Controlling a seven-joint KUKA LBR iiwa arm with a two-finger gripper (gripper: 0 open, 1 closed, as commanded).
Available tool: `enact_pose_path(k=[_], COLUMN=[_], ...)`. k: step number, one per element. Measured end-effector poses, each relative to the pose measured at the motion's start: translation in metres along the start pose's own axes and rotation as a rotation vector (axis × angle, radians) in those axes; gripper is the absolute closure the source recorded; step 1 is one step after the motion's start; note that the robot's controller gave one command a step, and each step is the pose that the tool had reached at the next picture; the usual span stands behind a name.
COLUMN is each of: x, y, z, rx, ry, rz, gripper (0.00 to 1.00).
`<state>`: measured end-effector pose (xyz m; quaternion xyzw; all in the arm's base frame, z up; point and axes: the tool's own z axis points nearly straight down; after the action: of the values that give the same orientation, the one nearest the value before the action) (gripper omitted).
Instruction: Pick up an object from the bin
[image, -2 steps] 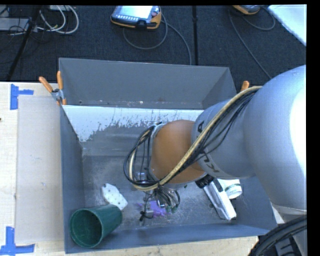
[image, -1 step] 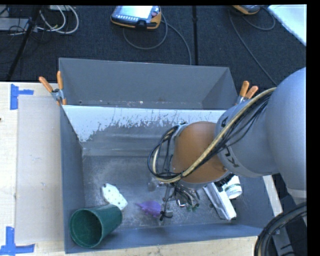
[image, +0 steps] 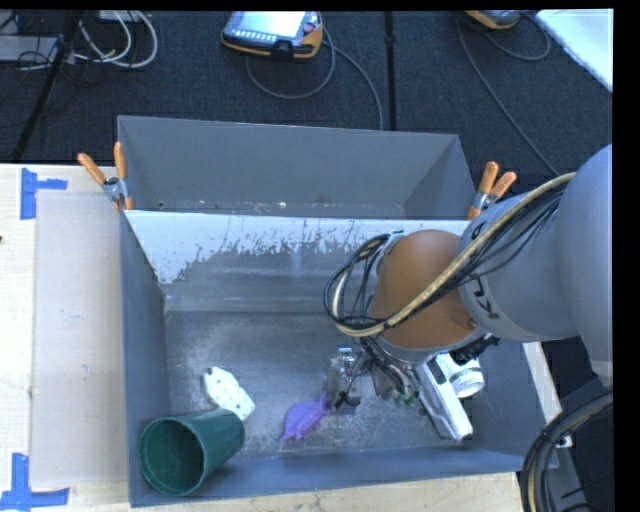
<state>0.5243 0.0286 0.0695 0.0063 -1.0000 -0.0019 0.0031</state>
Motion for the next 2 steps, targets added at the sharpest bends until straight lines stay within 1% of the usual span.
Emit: enact_pose_path(k=[1,2], x=[0.0,0.0], y=[0.0,-0.0001], z=[0.0002,0.0002], rx=[0.0,0.0], ry=[0.0,0.0], rz=[0.001,0.001], gripper=[0.0,0.0])
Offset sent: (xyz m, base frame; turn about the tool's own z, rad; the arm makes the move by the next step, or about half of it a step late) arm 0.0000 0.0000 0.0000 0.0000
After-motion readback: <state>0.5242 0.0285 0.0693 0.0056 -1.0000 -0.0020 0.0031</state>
